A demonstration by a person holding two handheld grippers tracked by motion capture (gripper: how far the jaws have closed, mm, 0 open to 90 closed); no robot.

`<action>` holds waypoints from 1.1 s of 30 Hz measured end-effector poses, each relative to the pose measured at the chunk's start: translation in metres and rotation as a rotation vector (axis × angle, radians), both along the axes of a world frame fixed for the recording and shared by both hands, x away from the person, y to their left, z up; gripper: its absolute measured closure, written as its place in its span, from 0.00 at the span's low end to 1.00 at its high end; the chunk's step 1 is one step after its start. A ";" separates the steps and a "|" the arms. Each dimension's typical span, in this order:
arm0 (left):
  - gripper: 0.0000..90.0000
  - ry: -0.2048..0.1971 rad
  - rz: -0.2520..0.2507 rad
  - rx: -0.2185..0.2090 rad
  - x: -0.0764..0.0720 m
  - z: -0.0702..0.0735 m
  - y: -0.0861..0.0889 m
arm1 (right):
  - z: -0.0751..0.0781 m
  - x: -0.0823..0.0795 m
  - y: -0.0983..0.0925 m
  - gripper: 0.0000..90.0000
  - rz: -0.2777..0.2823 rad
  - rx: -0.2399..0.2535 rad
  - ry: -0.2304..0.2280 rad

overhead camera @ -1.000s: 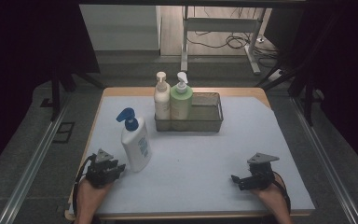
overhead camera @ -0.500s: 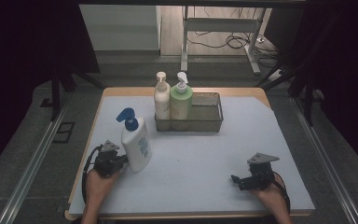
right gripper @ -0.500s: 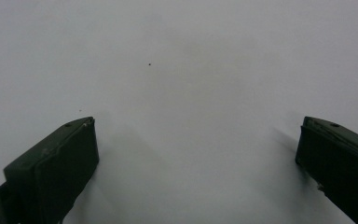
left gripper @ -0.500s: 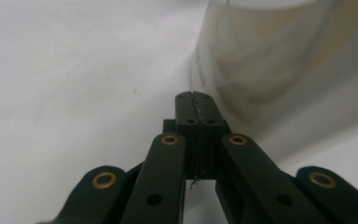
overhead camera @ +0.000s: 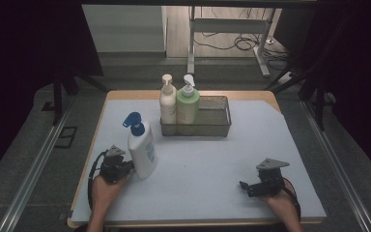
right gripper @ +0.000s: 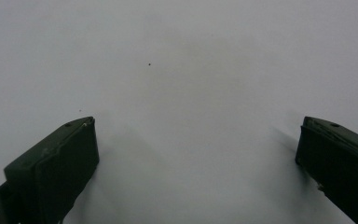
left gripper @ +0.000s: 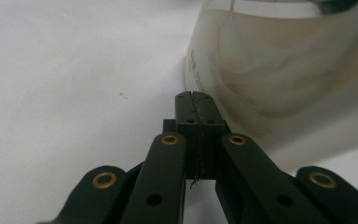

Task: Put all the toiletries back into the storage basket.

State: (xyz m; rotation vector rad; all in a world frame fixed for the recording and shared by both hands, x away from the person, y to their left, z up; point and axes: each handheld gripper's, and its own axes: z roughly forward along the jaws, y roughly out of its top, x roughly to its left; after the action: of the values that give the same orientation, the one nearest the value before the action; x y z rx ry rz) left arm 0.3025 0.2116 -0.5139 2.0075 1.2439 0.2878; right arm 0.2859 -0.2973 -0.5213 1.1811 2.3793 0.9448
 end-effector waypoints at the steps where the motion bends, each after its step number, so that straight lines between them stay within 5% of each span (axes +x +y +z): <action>1: 1.00 0.002 0.001 -0.001 0.000 0.000 0.000 | 0.000 0.000 0.000 0.00 0.000 0.000 0.000; 21: 1.00 0.013 -0.027 -0.029 -0.007 -0.001 -0.014 | 0.000 0.000 0.000 0.00 -0.001 0.001 0.001; 33: 1.00 0.010 -0.086 0.004 -0.013 0.000 -0.032 | 0.000 0.000 0.000 0.00 0.000 0.000 -0.001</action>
State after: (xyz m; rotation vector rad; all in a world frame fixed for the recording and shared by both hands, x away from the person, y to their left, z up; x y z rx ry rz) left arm 0.2893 0.1798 -0.5136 2.0616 1.1605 0.2388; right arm 0.2858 -0.2973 -0.5214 1.1797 2.3785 0.9453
